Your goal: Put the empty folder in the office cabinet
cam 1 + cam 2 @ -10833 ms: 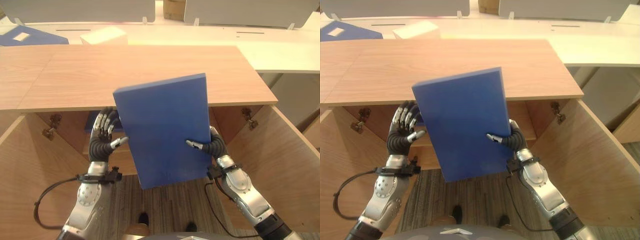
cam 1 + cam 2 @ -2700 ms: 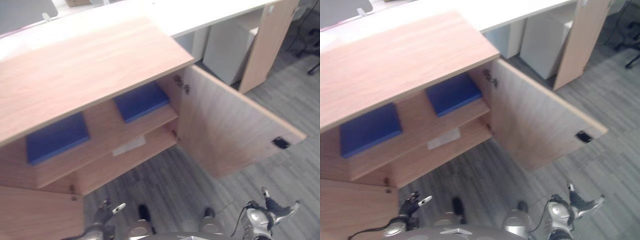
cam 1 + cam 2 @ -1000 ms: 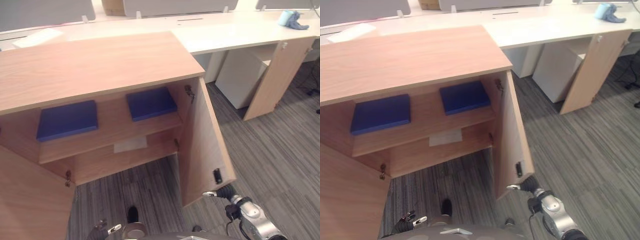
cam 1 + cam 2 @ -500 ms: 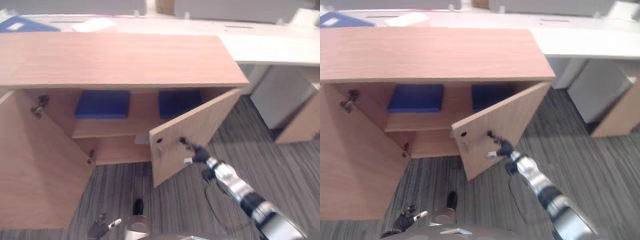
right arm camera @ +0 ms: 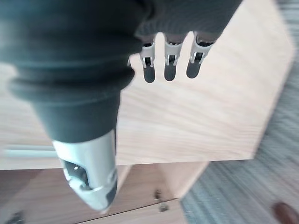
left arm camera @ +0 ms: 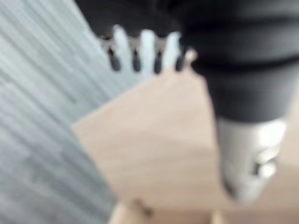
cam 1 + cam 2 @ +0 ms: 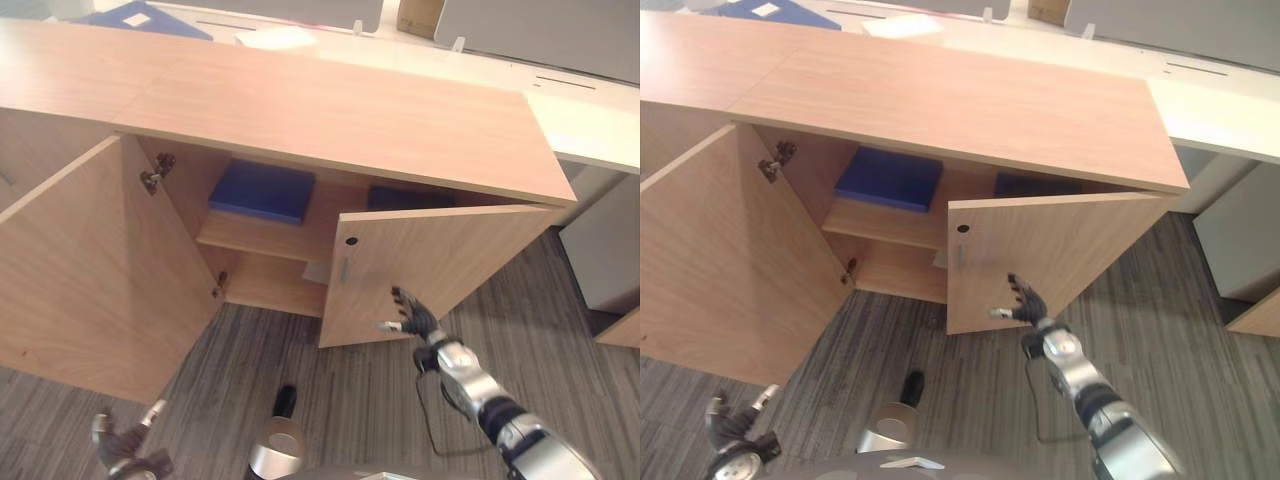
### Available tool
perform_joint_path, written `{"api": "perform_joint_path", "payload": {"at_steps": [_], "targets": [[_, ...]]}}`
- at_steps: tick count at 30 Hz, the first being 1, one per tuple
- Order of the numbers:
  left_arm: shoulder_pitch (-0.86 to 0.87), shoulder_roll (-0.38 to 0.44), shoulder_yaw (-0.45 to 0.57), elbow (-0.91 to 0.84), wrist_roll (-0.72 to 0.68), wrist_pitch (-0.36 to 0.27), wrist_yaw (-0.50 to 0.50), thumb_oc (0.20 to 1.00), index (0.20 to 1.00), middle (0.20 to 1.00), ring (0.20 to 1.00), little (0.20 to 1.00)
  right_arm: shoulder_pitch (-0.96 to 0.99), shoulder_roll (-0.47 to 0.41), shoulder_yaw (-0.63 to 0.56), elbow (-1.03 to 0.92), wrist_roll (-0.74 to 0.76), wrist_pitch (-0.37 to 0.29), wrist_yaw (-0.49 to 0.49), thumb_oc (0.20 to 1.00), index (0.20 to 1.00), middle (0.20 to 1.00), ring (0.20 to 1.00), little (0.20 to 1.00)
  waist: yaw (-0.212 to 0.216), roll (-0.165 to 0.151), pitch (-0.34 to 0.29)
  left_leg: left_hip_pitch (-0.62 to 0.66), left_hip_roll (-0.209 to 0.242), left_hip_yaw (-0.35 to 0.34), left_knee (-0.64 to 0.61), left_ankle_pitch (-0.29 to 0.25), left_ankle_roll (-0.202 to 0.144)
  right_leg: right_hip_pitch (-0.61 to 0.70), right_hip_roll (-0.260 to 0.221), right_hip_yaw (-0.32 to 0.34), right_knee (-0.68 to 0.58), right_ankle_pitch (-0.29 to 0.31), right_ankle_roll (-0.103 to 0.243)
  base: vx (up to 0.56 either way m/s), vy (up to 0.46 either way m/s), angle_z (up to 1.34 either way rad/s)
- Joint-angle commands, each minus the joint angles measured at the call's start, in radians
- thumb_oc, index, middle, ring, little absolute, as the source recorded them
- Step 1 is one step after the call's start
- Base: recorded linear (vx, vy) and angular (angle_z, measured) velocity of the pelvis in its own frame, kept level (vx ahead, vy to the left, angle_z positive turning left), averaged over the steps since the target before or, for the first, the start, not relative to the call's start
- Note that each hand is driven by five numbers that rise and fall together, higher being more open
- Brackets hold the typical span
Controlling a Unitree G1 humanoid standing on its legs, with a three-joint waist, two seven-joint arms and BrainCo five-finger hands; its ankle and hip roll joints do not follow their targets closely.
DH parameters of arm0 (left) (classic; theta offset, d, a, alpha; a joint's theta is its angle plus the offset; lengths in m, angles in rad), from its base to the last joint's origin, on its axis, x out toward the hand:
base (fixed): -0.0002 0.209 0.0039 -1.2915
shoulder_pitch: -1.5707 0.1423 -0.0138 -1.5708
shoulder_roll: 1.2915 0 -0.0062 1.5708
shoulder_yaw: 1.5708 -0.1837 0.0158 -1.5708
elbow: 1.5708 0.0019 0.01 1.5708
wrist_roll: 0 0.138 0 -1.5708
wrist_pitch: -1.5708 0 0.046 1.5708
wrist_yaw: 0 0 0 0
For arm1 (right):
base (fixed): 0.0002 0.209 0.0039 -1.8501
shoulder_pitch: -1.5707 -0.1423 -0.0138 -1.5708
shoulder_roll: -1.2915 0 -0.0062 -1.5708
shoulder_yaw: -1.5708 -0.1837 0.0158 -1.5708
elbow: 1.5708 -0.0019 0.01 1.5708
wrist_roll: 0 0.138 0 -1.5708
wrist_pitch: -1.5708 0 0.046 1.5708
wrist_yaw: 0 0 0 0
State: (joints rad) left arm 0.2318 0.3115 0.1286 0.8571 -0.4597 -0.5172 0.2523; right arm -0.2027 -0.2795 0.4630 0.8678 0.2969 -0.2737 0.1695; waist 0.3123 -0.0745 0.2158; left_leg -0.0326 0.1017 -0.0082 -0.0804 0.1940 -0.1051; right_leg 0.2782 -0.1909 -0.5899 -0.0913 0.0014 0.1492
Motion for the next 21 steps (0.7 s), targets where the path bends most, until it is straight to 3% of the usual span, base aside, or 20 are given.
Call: {"api": "perform_joint_path", "payload": {"at_steps": [1, 5, 7, 12, 16, 21], "targets": [[-0.021, 0.055, 0.011, 0.004, 0.067, -0.127, 0.156, 1.0, 1.0, 1.0, 1.0, 1.0, 0.015, -0.071, -0.029, -0.042, 0.015, -0.019, -0.03, 1.0, 1.0, 1.0, 1.0, 1.0, 0.008, 0.05, -0.006, 0.08, -0.007, 0.064, -0.007, -0.167, 0.038, -0.036, 0.041, 0.031, 0.069, -0.075, -0.061, -0.01, 0.0, 0.07], [-0.014, 0.098, 0.12, -0.064, 0.116, -0.155, 0.283, 1.0, 1.0, 1.0, 1.0, 1.0, 0.149, -0.087, -0.075, -0.083, 0.001, 0.019, -0.043, 1.0, 1.0, 1.0, 1.0, 1.0, -0.022, 0.036, 0.001, 0.077, -0.011, 0.067, -0.007, -0.17, 0.044, -0.046, 0.036, 0.045, 0.08, -0.078, -0.056, 0.0, 0.034, 0.02], [-0.013, 0.102, 0.129, -0.069, 0.119, -0.16, 0.295, 1.0, 1.0, 1.0, 1.0, 1.0, 0.159, -0.088, -0.08, -0.085, 0.0, 0.024, -0.044, 1.0, 1.0, 1.0, 1.0, 1.0, -0.025, 0.035, 0.001, 0.076, -0.011, 0.068, -0.007, -0.171, 0.044, -0.048, 0.035, 0.046, 0.081, -0.078, -0.056, 0.01, 0.056, -0.01], [-0.022, 0.208, 0.255, -0.085, 0.101, -0.141, 0.308, 1.0, 1.0, 1.0, 1.0, 1.0, 0.273, -0.108, -0.136, -0.092, -0.062, 0.007, -0.022, 1.0, 1.0, 1.0, 1.0, 1.0, -0.064, 0.028, 0.015, 0.067, -0.02, 0.088, -0.007, -0.182, 0.058, -0.072, 0.02, 0.067, 0.092, -0.073, -0.04, 0.02, 0.138, -0.06], [-0.04, 0.273, 0.295, -0.071, 0.08, -0.131, 0.295, 1.0, 1.0, 1.0, 1.0, 1.0, 0.289, -0.111, -0.143, -0.102, -0.065, 0.001, -0.025, 1.0, 1.0, 1.0, 1.0, 1.0, -0.075, 0.022, 0.025, 0.058, -0.024, 0.099, -0.007, -0.188, 0.07, -0.092, 0.012, 0.076, 0.102, -0.069, -0.03, 0.01, 0.111, -0.04], [-0.111, 0.408, 0.342, -0.057, -0.008, -0.107, 0.35, 1.0, 1.0, 1.0, 1.0, 1.0, 0.261, -0.117, -0.137, -0.111, -0.043, -0.03, -0.047, 1.0, 1.0, 1.0, 1.0, 1.0, -0.087, -0.013, 0.087, 0.011, -0.022, 0.119, 0.005, -0.199, 0.096, -0.157, -0.001, 0.102, 0.14, -0.06, -0.012, -0.08, 0.079, -0.04]]}}
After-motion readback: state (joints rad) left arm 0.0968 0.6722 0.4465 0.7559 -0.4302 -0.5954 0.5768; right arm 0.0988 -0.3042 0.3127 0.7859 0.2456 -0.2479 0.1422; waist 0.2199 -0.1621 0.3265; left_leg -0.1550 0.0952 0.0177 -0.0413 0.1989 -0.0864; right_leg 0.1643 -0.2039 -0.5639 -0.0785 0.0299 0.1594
